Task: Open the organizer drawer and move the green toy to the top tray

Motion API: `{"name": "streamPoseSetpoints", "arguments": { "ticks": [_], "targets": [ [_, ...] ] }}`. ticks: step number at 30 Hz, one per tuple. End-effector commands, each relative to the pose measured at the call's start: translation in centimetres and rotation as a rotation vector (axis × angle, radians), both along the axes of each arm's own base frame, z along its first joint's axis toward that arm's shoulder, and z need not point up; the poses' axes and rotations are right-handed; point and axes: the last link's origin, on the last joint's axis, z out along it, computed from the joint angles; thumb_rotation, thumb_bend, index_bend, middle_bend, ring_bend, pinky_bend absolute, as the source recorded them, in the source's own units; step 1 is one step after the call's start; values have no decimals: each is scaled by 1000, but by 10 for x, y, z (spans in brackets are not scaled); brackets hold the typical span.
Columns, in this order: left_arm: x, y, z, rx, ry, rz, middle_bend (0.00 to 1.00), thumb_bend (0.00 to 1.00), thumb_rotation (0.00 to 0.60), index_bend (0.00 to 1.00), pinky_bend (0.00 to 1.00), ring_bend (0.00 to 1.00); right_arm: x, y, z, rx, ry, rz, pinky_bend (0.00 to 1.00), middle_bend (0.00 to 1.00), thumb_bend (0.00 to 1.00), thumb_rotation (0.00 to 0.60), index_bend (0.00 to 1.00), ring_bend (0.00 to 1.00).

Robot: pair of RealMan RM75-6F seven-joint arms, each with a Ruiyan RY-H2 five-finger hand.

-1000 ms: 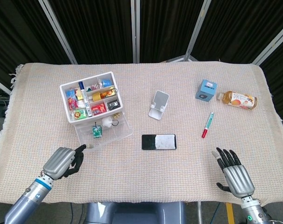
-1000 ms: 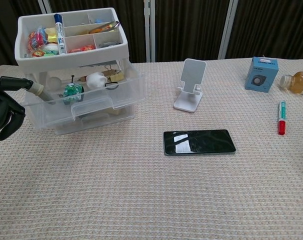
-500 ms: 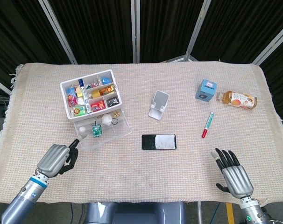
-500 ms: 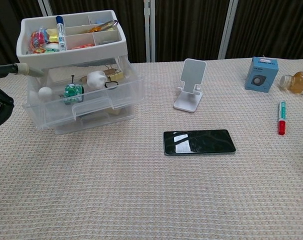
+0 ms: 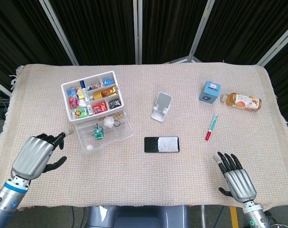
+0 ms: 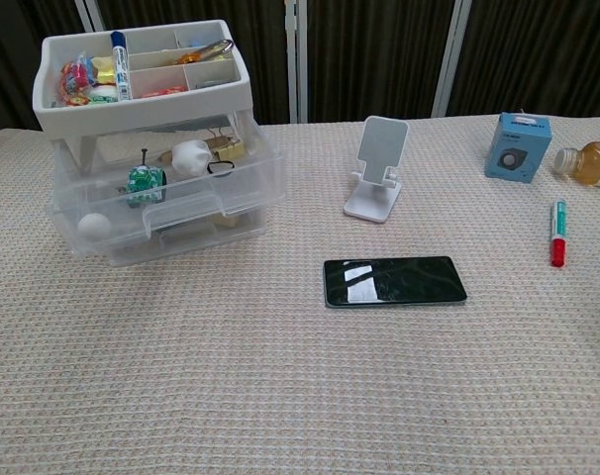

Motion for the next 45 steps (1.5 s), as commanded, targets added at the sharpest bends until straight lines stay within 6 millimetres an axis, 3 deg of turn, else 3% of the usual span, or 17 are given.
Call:
{"name": "streamPoseSetpoints", "arguments": {
  "ticks": [1,8,15,20,26,29,30,34,37,45],
  "targets": [
    [20,9,19,65,82,-36,329,178,600,293,427,391,0,0,-1,4,2,1,0,0,19,600,0,0],
    [42,35,18,64,218,-61,70,56,600,299,205,162,0,2,-5,15,10,6,0,0,19,600,0,0],
    [61,65,1,64,248,-81,56,50,600,490,137,141,-1,3,-7,25,10,6,0,0,19,600,0,0],
    [67,84,-18,59,264,-74,51,49,600,508,137,138,-2,3,-6,24,-2,8,0,0,19,600,0,0],
    [68,94,-35,47,299,-71,41,50,600,518,132,134,-2,3,-5,28,-8,10,0,0,19,600,0,0],
    [70,97,-50,30,319,-93,156,52,600,550,144,184,-3,2,-6,30,-11,10,0,0,19,600,0,0],
    [70,97,-54,32,322,-100,238,52,600,555,167,235,-3,2,-6,30,-11,11,0,0,19,600,0,0],
    [73,99,-63,56,318,-133,535,54,600,595,315,435,-3,3,-7,31,-12,9,0,0,19,600,0,0],
    [76,101,-64,72,303,-150,680,54,600,651,402,537,-3,2,-7,32,-17,5,0,0,20,600,0,0],
    [79,110,-65,75,283,-155,805,56,600,688,482,634,-5,4,-10,45,13,6,0,0,19,600,0,0]
  ]
}}
